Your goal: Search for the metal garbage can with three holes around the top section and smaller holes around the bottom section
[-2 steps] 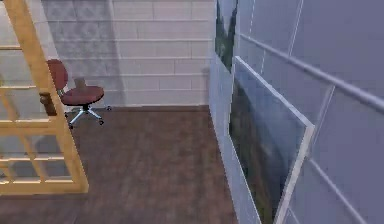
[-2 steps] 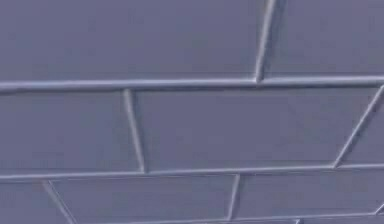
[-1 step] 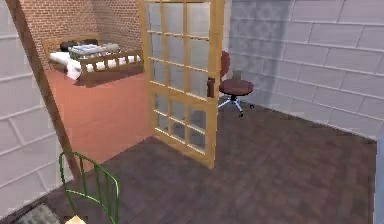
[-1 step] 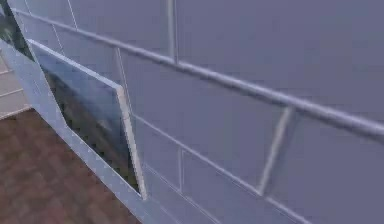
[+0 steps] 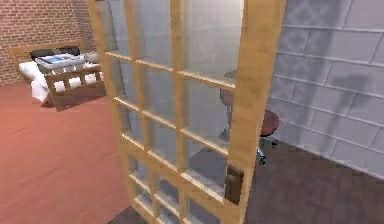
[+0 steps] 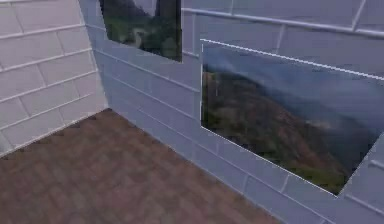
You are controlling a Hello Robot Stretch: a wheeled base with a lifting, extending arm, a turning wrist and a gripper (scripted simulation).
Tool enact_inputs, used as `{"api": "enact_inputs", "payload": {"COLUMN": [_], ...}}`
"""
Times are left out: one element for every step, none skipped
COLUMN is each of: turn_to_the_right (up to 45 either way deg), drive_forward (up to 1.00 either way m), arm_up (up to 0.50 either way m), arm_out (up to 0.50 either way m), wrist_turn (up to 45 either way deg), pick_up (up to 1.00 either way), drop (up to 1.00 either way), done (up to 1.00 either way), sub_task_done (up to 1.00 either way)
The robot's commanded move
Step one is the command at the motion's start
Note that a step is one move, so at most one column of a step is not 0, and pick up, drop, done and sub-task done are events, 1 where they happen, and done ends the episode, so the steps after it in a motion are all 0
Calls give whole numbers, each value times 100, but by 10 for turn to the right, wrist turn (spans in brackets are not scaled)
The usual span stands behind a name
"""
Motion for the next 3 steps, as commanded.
{"api": "enact_inputs", "payload": {"turn_to_the_right": [-450,-30,0], "drive_forward": [0,0,70], "arm_up": [0,0,0], "arm_out": [0,0,0], "wrist_turn": [0,0,0], "pick_up": [0,0,0], "drop": [0,0,0], "done": [0,0,0], "sub_task_done": [0,0,0]}}
